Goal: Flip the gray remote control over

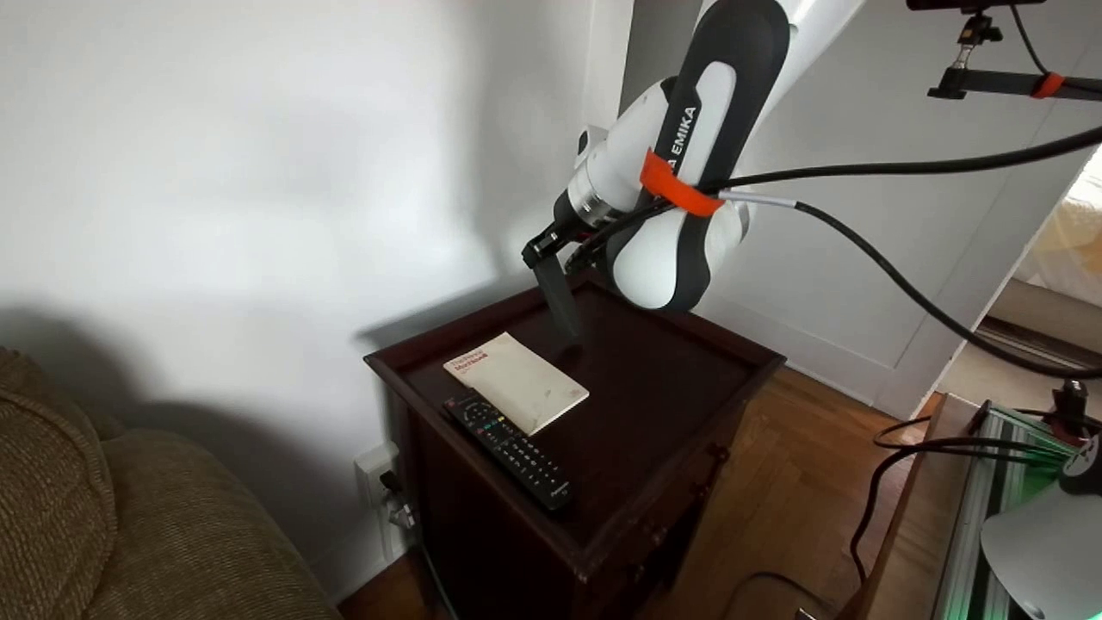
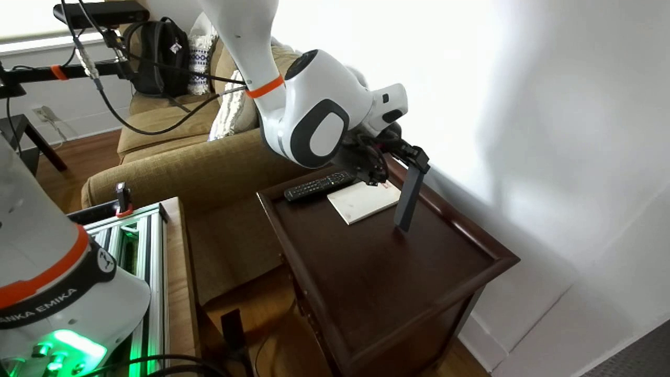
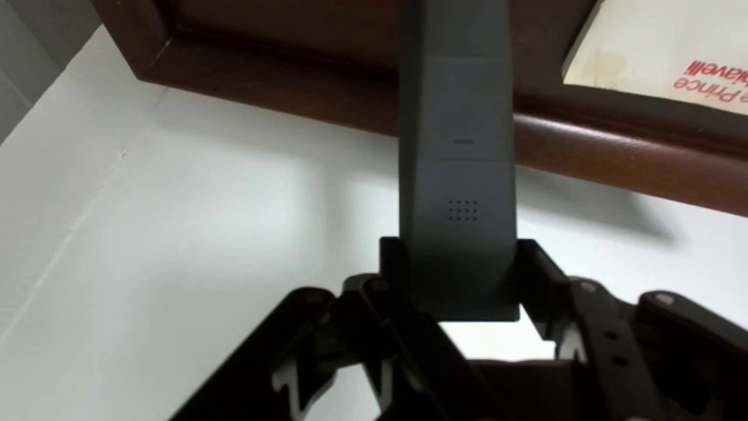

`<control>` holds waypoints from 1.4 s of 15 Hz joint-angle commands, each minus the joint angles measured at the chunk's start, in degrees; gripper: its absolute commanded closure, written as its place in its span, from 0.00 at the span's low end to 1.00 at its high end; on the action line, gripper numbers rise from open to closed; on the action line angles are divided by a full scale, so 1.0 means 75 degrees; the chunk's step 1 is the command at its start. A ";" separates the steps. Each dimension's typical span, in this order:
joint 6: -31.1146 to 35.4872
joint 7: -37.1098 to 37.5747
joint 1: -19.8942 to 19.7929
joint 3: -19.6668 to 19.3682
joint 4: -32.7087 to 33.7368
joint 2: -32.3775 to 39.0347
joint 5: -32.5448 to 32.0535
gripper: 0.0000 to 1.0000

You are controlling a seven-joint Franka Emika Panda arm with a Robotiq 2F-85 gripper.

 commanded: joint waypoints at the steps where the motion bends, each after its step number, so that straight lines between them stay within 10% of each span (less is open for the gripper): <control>1: 0.0927 -0.0920 -0.0299 0.0775 0.0001 0.0258 0.1730 0.74; 19: 0.3825 -0.2908 -0.1671 0.2666 0.1702 0.2019 0.5173 0.74; 20: 0.3813 -0.2936 -0.1723 0.2718 0.1784 0.2083 0.5191 0.49; 21: 0.3806 -0.2943 -0.1766 0.2765 0.1791 0.2084 0.5182 0.49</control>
